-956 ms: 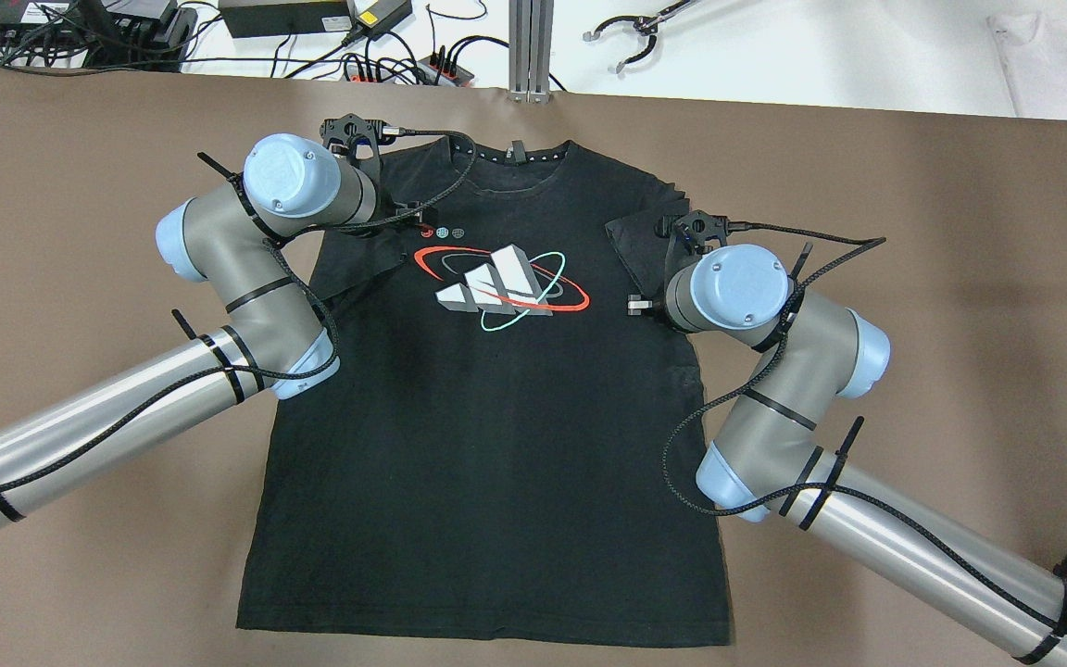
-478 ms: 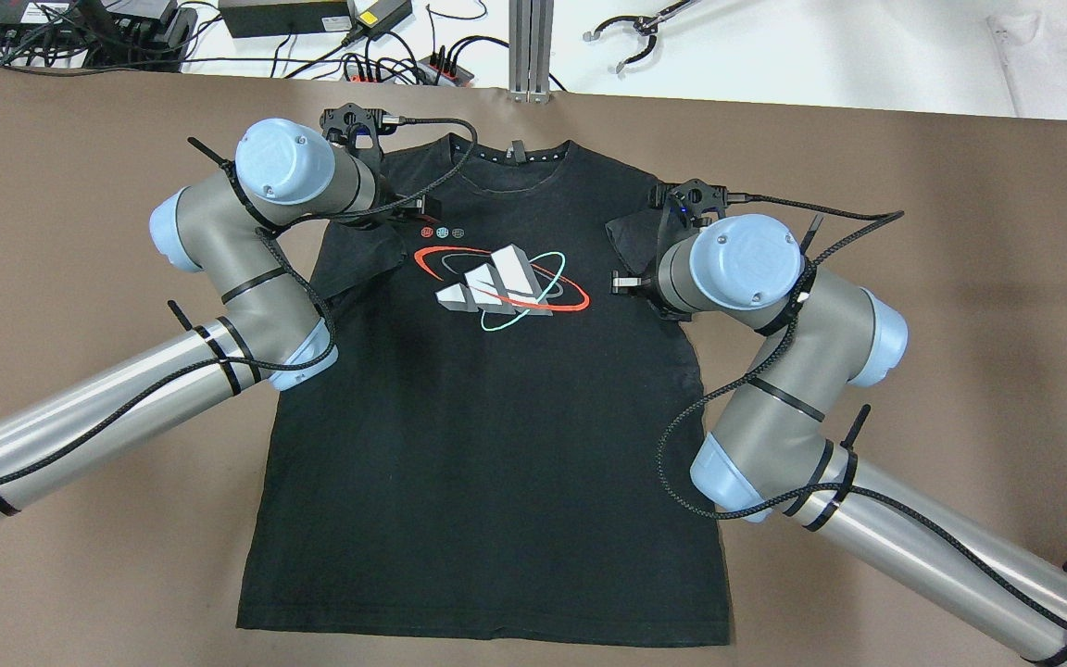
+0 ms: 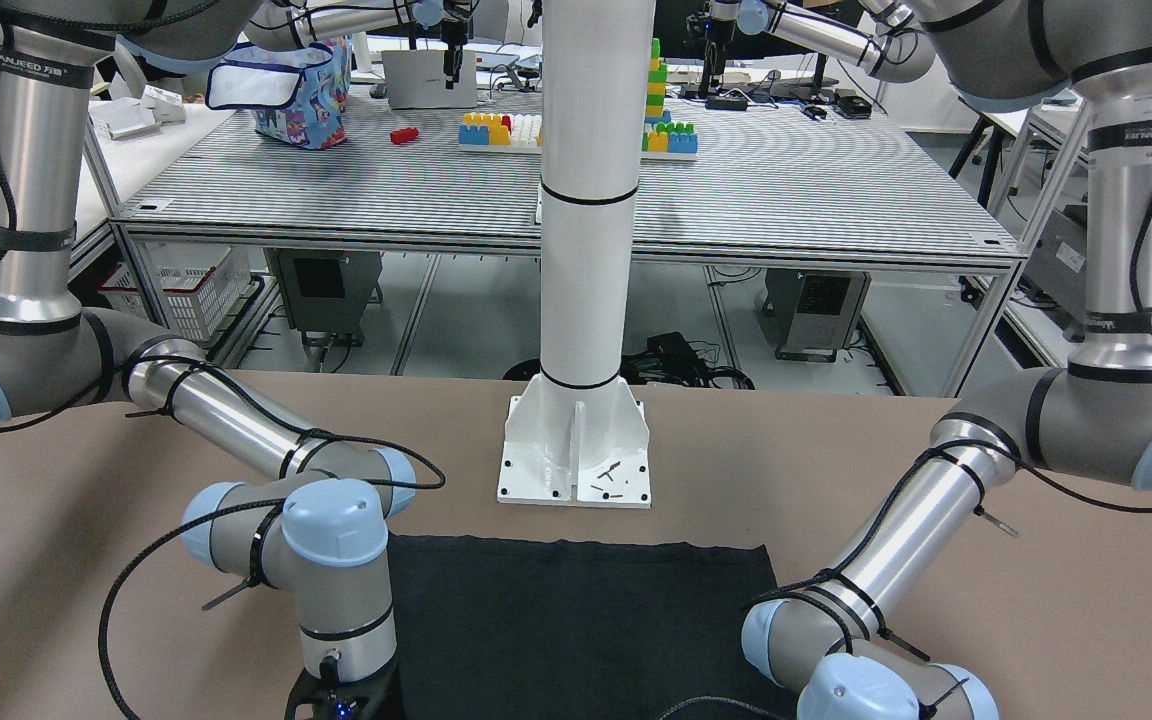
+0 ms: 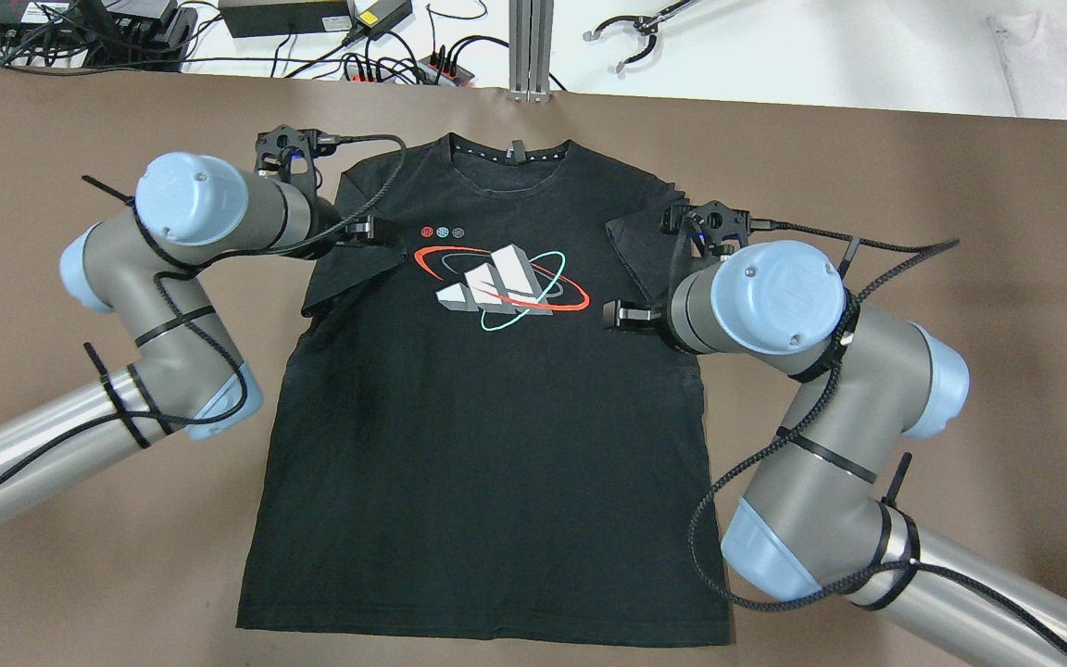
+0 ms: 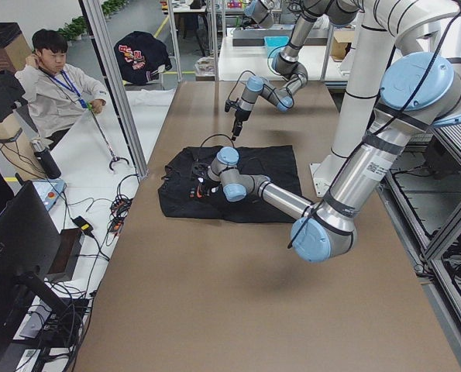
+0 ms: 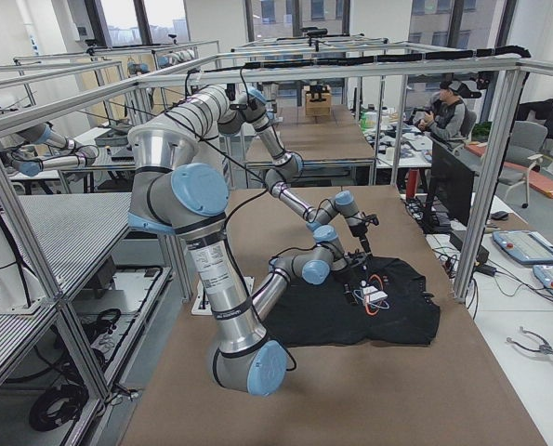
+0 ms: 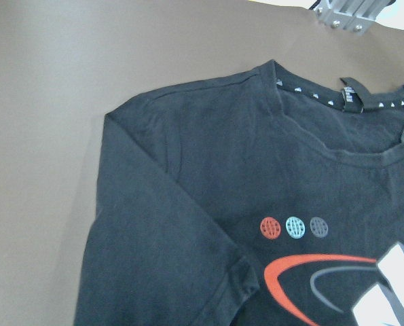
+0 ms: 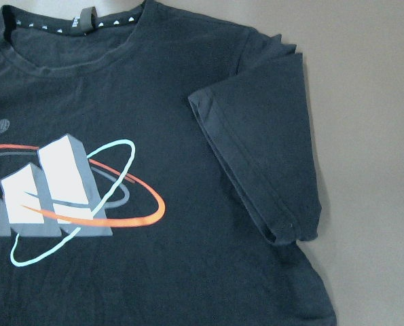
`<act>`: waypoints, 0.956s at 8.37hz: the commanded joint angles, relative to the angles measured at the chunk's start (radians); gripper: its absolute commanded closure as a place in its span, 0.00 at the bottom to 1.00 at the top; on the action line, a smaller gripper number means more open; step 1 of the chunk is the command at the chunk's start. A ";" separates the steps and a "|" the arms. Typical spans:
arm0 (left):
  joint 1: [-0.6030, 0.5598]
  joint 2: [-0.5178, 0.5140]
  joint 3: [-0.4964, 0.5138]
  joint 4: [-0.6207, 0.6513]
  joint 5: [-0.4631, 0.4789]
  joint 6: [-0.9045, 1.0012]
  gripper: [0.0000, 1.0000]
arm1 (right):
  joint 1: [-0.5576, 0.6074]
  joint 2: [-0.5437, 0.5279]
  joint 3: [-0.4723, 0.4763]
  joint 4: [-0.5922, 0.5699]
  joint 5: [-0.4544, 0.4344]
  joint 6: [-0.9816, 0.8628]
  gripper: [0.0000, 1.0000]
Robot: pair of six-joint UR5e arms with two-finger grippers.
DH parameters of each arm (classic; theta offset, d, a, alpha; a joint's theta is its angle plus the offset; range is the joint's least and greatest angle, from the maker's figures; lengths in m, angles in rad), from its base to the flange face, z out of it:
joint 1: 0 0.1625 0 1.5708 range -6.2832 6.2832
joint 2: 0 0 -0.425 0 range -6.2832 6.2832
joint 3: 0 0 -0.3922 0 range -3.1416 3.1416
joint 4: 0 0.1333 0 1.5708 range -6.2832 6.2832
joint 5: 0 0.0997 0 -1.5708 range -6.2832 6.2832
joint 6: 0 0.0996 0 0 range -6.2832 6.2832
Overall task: Fold clothes
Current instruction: 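Move both grippers to the shirt hem nearest the robot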
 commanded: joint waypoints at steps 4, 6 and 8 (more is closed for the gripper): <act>0.237 0.557 -0.620 -0.003 0.083 -0.343 0.00 | -0.226 -0.209 0.270 -0.004 -0.098 0.401 0.06; 0.418 0.665 -0.692 -0.003 0.216 -0.418 0.00 | -0.361 -0.295 0.314 0.003 -0.218 0.482 0.06; 0.586 0.762 -0.723 -0.003 0.336 -0.463 0.00 | -0.441 -0.390 0.372 0.003 -0.255 0.522 0.06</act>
